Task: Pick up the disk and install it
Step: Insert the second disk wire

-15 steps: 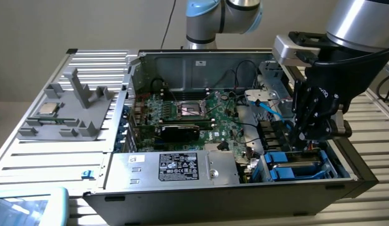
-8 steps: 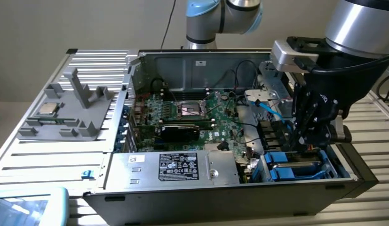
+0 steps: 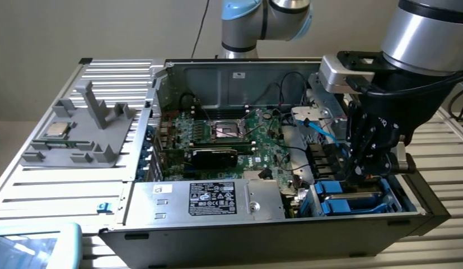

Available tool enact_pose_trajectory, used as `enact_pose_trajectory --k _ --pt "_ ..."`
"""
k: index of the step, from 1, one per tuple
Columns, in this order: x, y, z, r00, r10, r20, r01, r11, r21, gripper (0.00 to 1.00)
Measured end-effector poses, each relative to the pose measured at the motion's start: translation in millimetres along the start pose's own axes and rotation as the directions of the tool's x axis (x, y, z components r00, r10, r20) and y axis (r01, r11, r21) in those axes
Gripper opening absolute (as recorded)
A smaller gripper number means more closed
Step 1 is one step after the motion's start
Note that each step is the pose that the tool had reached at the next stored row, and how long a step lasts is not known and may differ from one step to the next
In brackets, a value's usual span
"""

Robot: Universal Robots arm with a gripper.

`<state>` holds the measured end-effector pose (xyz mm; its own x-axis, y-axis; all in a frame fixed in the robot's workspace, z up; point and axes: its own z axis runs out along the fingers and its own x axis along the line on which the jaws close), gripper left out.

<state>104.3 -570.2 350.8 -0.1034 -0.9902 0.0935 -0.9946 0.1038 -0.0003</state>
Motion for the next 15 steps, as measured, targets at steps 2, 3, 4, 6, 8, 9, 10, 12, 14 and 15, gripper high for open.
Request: enact_pose_trajectory --k 2,3,4,6,8,9,10,12,14,15 --pt "0.2 1.0 1.0 1.0000 -0.008 0.0029 0.008 1.0000 0.0010 0.15" --pt "0.2 1.6 1.4 0.9999 -0.013 0.0043 0.013 0.9999 0.0023 0.15" --pt "0.2 2.0 1.5 0.9998 -0.017 0.0051 0.017 0.9998 0.0036 0.15" --pt "0.2 2.6 2.3 0.9997 -0.024 0.0077 0.024 0.9997 0.0069 0.15" --pt "0.6 2.8 2.9 0.9995 -0.028 0.0123 0.028 0.9996 0.0084 0.15" --pt "1.4 2.8 3.0 0.9994 -0.030 0.0172 0.030 0.9995 0.0083 0.15" --pt "2.3 2.8 3.1 0.9992 -0.031 0.0239 0.031 0.9995 0.0079 0.15" --pt "5.2 2.5 3.5 0.9985 -0.032 0.0450 0.031 0.9995 0.0064 0.15" --pt "8.7 2.1 3.8 0.9974 -0.032 0.0644 0.032 0.9995 0.0050 0.15" --pt "9.4 2.1 3.9 0.9973 -0.032 0.0657 0.032 0.9995 0.0049 0.15"
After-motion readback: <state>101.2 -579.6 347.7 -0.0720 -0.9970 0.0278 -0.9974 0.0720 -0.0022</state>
